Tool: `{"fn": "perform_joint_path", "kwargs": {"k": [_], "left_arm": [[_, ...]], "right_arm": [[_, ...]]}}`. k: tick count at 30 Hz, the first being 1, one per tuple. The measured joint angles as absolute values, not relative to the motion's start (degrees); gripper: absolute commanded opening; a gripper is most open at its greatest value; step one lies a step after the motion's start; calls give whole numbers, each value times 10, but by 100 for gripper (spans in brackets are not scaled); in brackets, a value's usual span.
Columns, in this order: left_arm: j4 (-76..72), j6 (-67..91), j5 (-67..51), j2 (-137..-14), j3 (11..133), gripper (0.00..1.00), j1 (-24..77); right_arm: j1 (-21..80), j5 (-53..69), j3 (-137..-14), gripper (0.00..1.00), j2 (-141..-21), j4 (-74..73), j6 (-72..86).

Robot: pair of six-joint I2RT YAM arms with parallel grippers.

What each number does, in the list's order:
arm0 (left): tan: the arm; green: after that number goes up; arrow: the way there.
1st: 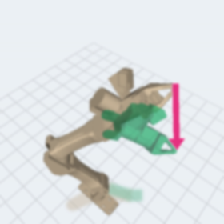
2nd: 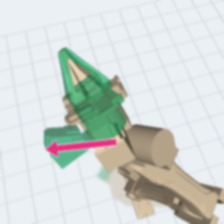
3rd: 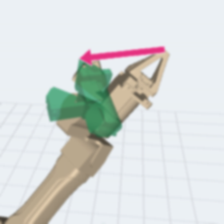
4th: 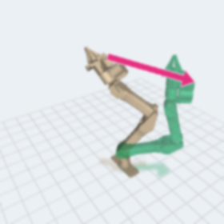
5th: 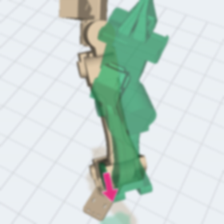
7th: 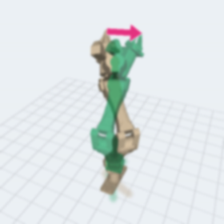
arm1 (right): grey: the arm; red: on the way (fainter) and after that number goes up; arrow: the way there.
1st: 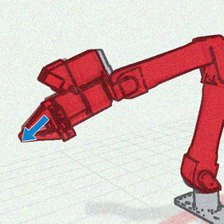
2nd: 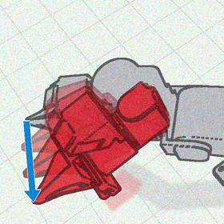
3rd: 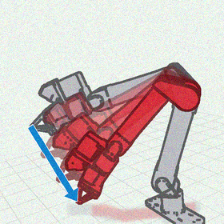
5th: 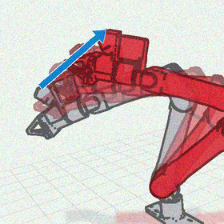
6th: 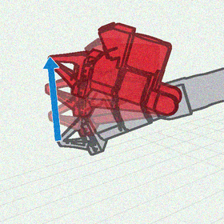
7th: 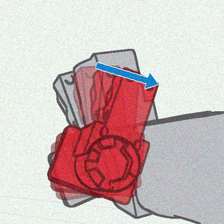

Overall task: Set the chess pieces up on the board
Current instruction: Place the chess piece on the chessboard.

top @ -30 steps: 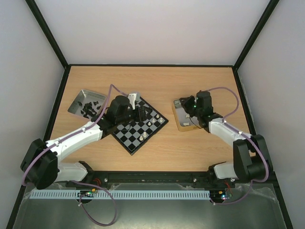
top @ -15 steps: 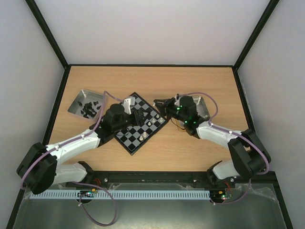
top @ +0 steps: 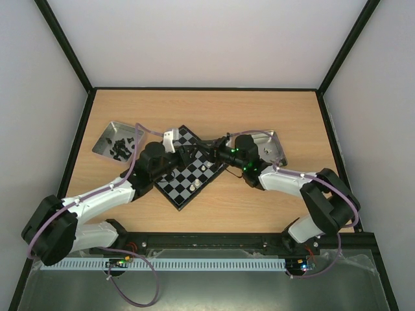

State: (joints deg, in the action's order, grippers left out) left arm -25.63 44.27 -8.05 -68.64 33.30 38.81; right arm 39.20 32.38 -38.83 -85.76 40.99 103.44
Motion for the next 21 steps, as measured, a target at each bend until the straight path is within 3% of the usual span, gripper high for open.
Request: {"fn": "perform_joint_path", "kwargs": {"k": [4,11,17,21], "left_arm": [[-268,439,-78,-686,328,19,388],[-289,437,-79,-686,321,17,388],[-298,425,-79,-686,320,3,385],[-297,416,-76,-686,320,2,385]], "right_arm": [[392,327,-388,12,-863,424,1050],[393,329,-388,11,-875,464,1084],[393,329,-388,12,-876,473,1094],[393,329,-388,15,-876,472,1092]]}}
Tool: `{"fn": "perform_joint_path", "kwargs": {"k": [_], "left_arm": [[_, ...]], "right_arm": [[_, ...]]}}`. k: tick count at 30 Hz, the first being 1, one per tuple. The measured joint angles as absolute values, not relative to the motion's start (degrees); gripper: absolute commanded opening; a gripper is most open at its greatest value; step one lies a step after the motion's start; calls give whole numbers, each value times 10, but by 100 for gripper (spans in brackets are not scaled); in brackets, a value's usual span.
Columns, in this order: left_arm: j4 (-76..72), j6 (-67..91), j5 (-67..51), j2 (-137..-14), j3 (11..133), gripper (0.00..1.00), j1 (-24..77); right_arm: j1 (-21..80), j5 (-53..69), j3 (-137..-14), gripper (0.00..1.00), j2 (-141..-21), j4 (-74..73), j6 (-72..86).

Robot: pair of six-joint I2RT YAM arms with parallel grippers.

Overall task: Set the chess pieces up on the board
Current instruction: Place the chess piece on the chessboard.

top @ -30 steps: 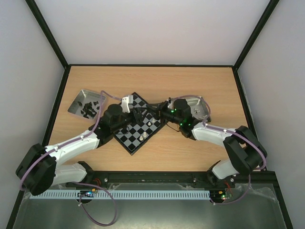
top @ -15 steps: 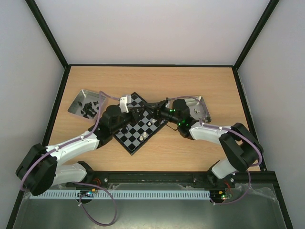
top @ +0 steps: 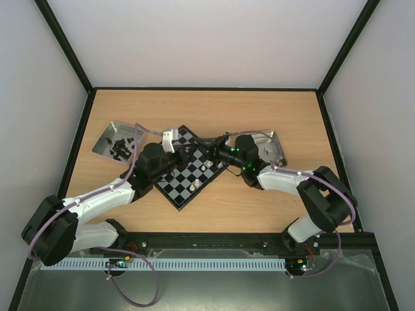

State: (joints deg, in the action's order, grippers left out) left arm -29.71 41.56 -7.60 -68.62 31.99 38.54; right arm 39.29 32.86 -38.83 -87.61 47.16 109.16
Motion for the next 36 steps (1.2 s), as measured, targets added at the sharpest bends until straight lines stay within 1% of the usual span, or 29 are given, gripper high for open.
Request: {"fn": "perform_joint_path", "kwargs": {"k": [4,6,11,18,23,29,36], "left_arm": [[-275,406,-73,-683,322,2,384],[-237,398,-70,-681,334,2,383],[-93,373,-64,-675,388,2,372],[179,318,-88,-692,497,2,365],[317,272,-126,-777,573,2,364],[399,222,-144,-890,633,2,363],[447,183,-162,-990,703,2,363]], "right_arm": [[394,331,-390,34,-876,458,1063],[394,333,-396,40,-876,442,1032],[389,335,-414,51,-875,384,936],[349,253,-430,53,-831,204,787],[336,169,-445,53,-788,106,705],[336,109,-445,53,-765,52,656],[335,93,-436,53,-761,46,636]]}}
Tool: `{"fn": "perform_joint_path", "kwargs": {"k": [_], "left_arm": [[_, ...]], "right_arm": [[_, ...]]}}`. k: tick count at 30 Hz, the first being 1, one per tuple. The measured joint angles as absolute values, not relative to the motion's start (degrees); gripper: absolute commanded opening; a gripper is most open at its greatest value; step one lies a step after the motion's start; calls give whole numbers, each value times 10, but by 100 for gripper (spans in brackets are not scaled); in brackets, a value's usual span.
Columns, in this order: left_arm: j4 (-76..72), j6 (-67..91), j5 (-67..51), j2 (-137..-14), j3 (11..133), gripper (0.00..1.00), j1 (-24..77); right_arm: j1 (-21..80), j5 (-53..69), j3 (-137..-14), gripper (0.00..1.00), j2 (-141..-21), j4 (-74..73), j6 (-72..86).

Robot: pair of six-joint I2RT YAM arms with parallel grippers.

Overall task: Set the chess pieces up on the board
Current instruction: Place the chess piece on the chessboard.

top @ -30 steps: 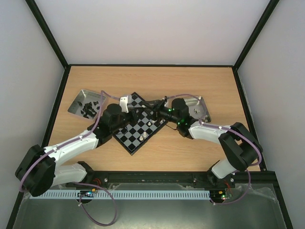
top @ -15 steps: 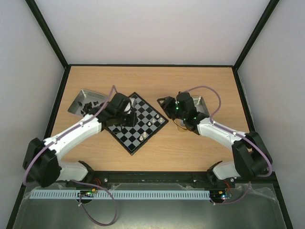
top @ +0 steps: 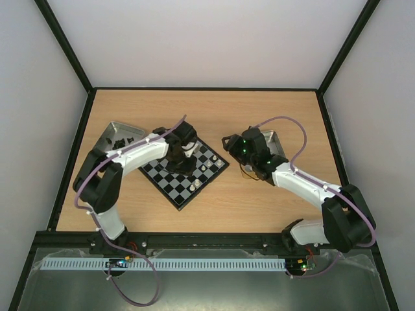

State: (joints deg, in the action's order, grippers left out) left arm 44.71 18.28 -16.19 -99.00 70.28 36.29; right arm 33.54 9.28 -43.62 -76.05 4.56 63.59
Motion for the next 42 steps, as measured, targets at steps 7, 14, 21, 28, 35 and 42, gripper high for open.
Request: {"fn": "perform_joint_path", "kwargs": {"k": [7,14,21,28,35,42], "left_arm": [[464,170,-177,-1047,734,3,359],[468,169,-185,-1074,759,4,359],[466,169,-193,-1096,770,8,359],[466,165,-197,-1098,776,17,359],[464,164,-197,-1099,781,11,359],[462,162,-195,-1100,781,23,359]], "right_arm": [[329,120,-429,53,-764,51,634],[328,133,-424,53,-766,58,634],[326,134,-424,53,-766,60,634],[326,139,-423,53,-766,61,634],[326,147,-423,53,-766,63,634],[326,147,-423,53,-766,63,633]]}}
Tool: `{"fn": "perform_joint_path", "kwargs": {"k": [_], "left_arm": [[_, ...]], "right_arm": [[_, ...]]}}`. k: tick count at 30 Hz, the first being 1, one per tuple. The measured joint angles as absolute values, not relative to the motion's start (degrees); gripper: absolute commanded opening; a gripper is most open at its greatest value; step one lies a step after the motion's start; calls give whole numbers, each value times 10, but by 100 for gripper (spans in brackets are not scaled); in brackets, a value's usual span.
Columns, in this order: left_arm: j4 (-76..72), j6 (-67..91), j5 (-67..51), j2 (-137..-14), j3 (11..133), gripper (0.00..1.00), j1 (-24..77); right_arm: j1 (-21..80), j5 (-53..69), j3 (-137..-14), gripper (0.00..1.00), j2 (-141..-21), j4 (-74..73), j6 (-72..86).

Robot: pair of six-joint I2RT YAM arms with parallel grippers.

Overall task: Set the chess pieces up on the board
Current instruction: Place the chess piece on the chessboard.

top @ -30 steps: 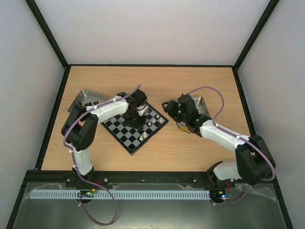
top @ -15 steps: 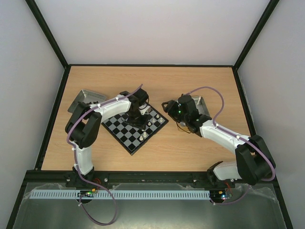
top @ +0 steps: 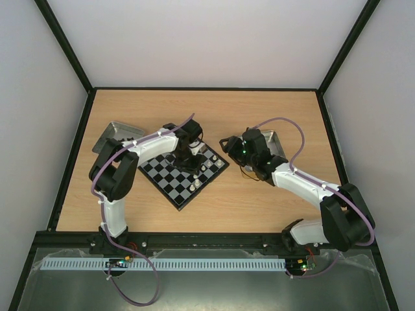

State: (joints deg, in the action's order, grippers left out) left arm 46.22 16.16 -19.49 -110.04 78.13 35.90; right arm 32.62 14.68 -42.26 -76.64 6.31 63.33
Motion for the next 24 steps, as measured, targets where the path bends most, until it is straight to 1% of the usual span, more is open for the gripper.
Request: {"fn": "perform_joint_path", "kwargs": {"k": [4,9,13,15,19,22,24], "left_arm": [[462,162,-195,-1100,781,23,359],[459,162,-195,-1100,780,15,359],[455,163,-195,-1100,780,12,359],[455,164,-195,-1100,779,12,359],[453,166,-194,-1100,776,21,359],[453,168,-188,-1100,776,22,359],[453,168,-187,-1100,774,20,360]], "right_arm": [[326,147,-423,53,-766,63,632],[326,147,-423,53,-766,63,632],[326,147,-423,53,-766,63,632],[326,147,-423,53,-766,63,632],[326,147,-423,53,-766,63,631],[326,147,-423,53,-766,63,631],[326,147,-423,53,-766,63,631]]}}
